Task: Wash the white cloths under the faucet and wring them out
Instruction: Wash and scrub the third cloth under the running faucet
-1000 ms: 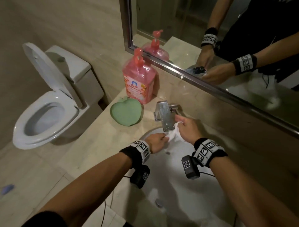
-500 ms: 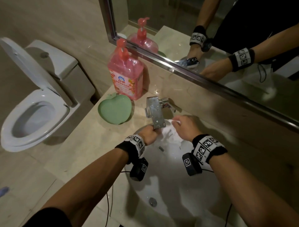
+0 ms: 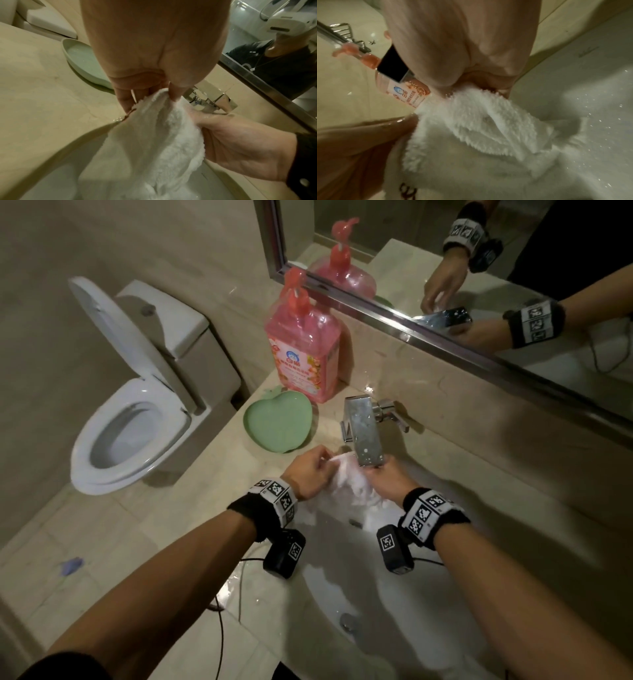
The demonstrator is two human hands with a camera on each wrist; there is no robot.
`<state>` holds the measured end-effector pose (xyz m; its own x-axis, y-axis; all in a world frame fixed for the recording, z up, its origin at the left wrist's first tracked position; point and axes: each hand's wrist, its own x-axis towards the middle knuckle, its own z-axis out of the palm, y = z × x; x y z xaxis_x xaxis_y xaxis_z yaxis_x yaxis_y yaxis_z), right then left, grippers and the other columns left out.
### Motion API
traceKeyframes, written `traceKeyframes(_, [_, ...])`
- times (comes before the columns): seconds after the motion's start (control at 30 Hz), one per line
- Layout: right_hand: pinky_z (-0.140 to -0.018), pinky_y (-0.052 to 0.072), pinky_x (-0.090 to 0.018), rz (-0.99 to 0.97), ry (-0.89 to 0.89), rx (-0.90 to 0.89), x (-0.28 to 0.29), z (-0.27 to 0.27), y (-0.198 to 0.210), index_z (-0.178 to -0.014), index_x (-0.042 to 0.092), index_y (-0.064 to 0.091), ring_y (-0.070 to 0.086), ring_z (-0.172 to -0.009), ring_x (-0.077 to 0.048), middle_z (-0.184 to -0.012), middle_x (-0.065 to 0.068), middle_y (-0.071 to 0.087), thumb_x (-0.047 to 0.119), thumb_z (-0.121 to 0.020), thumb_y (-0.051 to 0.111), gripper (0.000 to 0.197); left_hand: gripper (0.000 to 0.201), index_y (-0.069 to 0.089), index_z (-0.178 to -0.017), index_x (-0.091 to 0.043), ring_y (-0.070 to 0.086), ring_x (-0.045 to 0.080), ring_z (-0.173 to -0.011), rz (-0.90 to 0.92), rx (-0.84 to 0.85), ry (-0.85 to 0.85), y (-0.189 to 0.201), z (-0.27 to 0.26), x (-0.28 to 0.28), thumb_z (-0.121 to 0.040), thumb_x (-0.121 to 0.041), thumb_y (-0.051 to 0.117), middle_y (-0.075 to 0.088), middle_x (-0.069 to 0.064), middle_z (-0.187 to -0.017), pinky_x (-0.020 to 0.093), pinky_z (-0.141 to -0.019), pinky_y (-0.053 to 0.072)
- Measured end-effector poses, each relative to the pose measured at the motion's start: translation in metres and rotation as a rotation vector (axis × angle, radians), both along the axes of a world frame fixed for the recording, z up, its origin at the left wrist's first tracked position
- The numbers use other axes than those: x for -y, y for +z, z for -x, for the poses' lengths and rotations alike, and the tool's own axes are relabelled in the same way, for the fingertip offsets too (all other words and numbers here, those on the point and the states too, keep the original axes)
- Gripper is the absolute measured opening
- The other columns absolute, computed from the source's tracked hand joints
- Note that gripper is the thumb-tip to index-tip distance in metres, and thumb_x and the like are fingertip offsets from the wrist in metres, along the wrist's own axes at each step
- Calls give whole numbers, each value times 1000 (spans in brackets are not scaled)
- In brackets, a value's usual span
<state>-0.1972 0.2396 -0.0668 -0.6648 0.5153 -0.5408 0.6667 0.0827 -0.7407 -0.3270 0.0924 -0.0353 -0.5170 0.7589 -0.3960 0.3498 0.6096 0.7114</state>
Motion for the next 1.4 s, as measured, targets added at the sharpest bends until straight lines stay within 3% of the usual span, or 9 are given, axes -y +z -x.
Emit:
traceKeyframes(0.13, [-75, 55, -36, -13, 54, -31, -5, -4, -1, -94, 19, 74, 67, -84, -17, -91, -1, 75, 23, -97, 64, 11, 33, 64, -100, -8, 62, 28, -94, 103, -6, -67, -6, -5, -10, -104, -33, 43, 68, 12, -103, 34, -84, 47])
traceKeyframes(0.23, [-59, 51, -31, -8, 30, -17, -10, -15, 3, -92, 19, 72, 61, -61, -8, -74, 3, 71, 31, -99, 61, 18, 29, 59, -85, -14, 65, 22, -75, 58, 128, -41, -10, -16, -24, -103, -31, 44, 70, 6, -85, 37, -77, 54])
traceKeyframes(0.47, [-63, 39, -30, -21, -71, -85, -28, -40, 21, -88, -5, 58, 43, -56, -14, -64, -2, 42, 51, -103, 48, 59, 18, 65, -104, -21, 65, 24, -85, 30, 210, -60, -18, -33, -50, -91, -18, 52, 72, 10, -100, 34, -78, 55])
traceKeyframes(0.7, [-61, 50, -36, -87, 62, -23, -31, -50, 27, -106, 14, 63, 56, -66, -16, -79, -1, 61, 23, -101, 51, 16, 23, 66, -116, -19, 65, 28, -99, 26, 181, 41, -26, -27, -57, -98, -21, 52, 69, 10, -117, 35, -85, 53])
traceKeyframes(0.87, [-78, 49, -28, -9, 162, -40, -17, -39, 15, -105, 22, 62, 63, -94, -13, -102, 5, 67, 23, -87, 76, 24, 22, 66, -115, -14, 62, 1, -66, -34, 241, -24, -20, -18, -40, -98, -17, 53, 69, -9, -82, 17, -63, 50])
traceKeyframes(0.93, [-86, 50, -28, 83, 214, -88, -8, -28, 11, -112, 21, 68, 65, -100, -5, -107, 9, 72, 29, -91, 75, 24, 11, 63, -102, -17, 59, 9, -55, -27, 207, -35, -18, -14, -33, -95, -17, 55, 64, -6, -70, 26, -54, 53])
traceKeyframes(1.03, [-76, 52, -30, 116, 189, -96, -2, -19, 8, -90, 31, 72, 67, -82, 0, -81, 16, 73, 38, -99, 62, 15, 7, 56, -90, -25, 63, 19, -70, 11, 117, -8, -17, -3, -22, -92, -29, 61, 65, -2, -80, 33, -66, 55])
traceKeyframes(1.17, [-89, 53, -40, 85, 10, -91, -10, -20, 5, -94, 37, 68, 66, -102, -16, -103, 9, 72, 35, -101, 56, 15, 17, 60, -105, -18, 65, 26, -89, 58, 99, -28, -25, -3, -13, -91, -28, 62, 68, 6, -100, 36, -82, 53])
traceKeyframes(1.4, [-61, 51, -32, -51, 9, -86, -21, -50, 6, -79, 22, 68, 62, -64, -10, -72, 8, 65, 44, -79, 65, 22, 10, 66, -91, -23, 61, 14, -77, -50, 294, 46, -36, -25, -42, -96, -21, 58, 69, -3, -86, 23, -72, 47])
